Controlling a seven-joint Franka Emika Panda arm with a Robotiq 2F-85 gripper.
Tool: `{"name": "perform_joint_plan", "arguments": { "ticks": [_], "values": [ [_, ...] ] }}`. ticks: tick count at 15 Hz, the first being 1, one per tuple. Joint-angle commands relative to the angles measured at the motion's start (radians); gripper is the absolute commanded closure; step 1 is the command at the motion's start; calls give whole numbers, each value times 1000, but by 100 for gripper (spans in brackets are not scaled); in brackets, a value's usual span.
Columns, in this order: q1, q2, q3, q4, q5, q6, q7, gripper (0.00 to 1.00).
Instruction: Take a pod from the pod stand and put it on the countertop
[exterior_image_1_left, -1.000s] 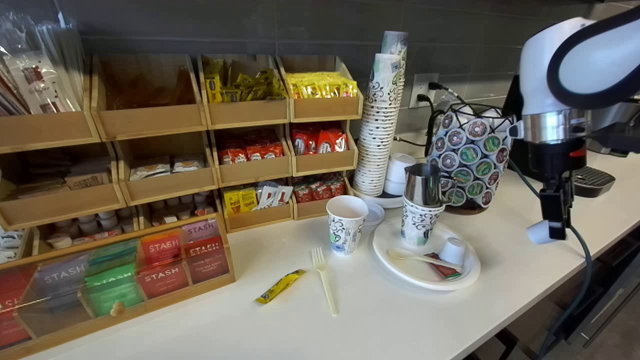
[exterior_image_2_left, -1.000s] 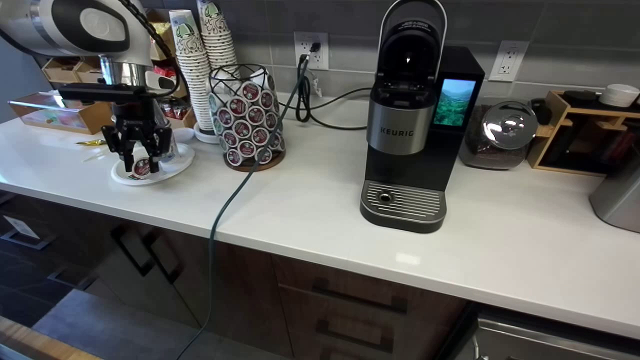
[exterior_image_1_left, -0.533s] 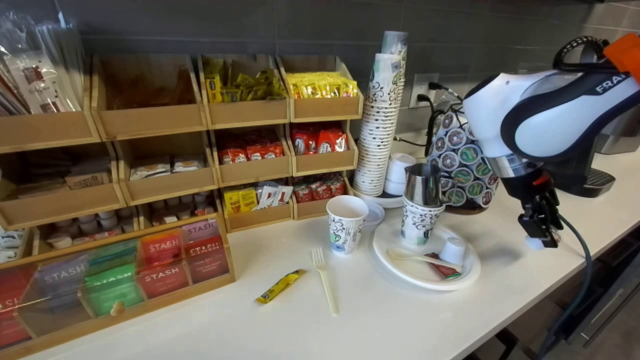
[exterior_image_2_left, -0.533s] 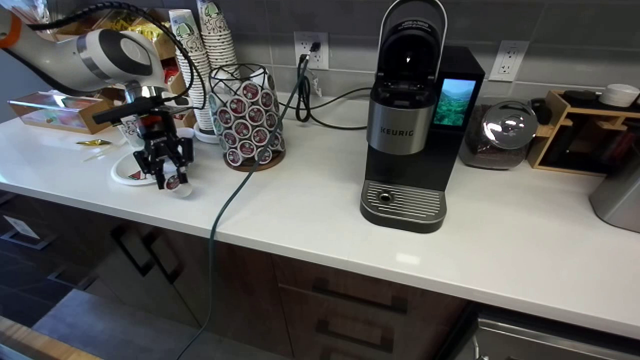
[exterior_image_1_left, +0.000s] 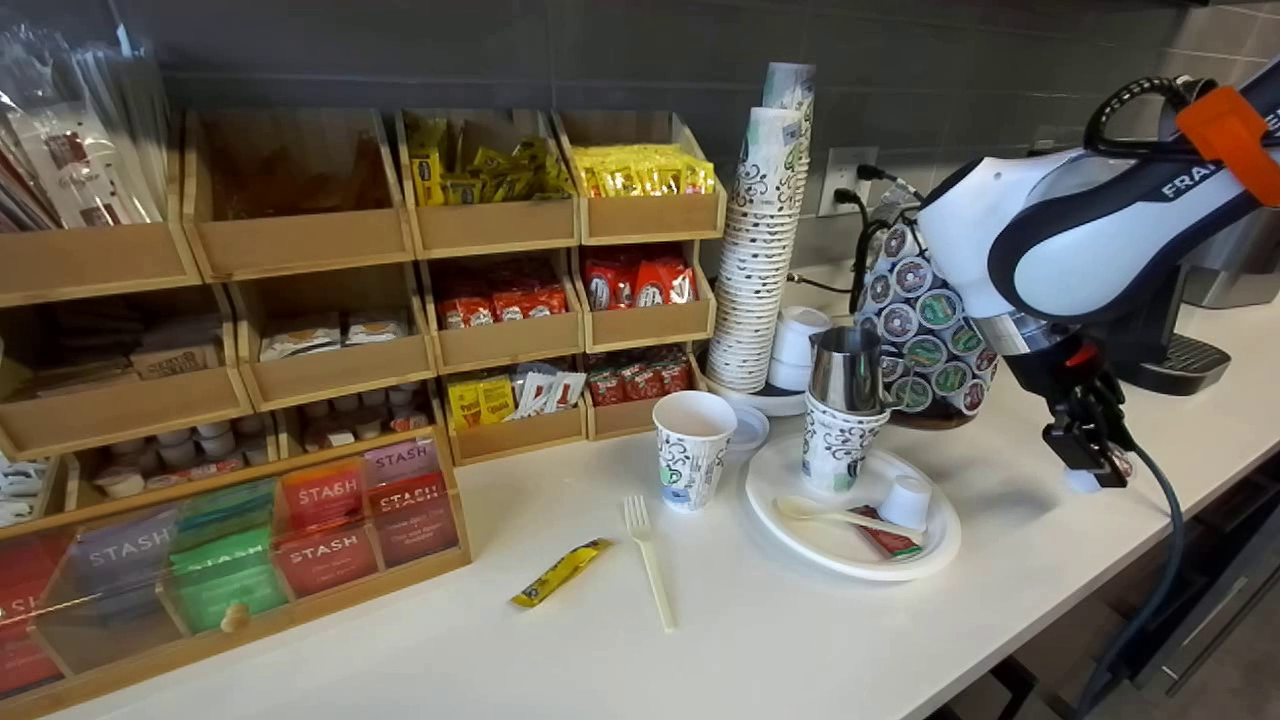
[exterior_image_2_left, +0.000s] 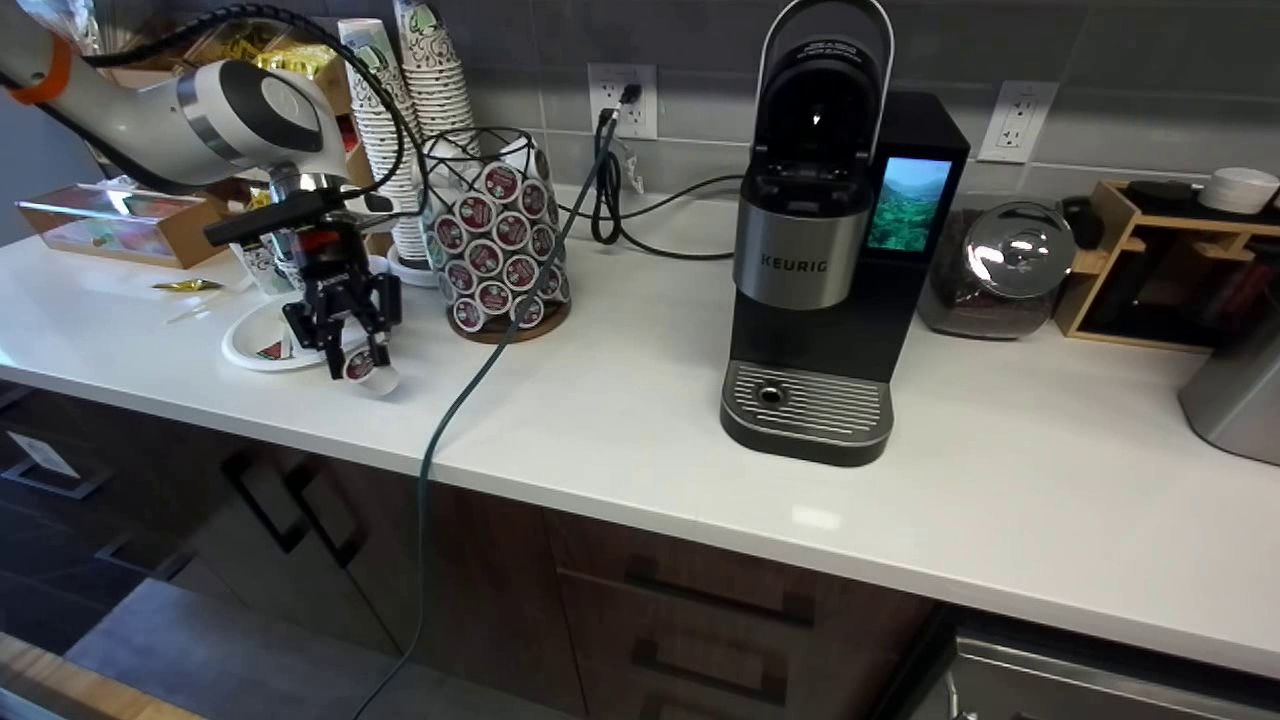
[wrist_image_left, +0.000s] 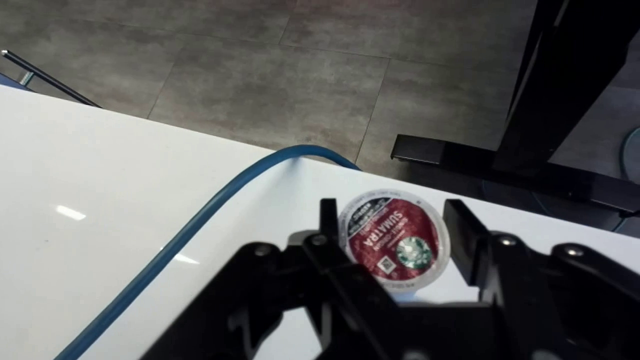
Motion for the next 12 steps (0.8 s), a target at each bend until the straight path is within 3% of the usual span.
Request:
{"name": "perform_joint_plan", "arguments": {
  "ticks": [1, 7, 8, 9, 12],
  "values": [
    [-8, 33, 9, 9, 6, -30, -45, 70],
    [-7, 75, 9, 21, 7, -93, -61, 70],
    [-8, 81, 9, 22, 7, -94, -60, 20],
    [-11, 86, 10, 24, 18, -81, -52, 19],
    [-23, 73, 15, 25, 60, -42, -45, 1]
  ]
}}
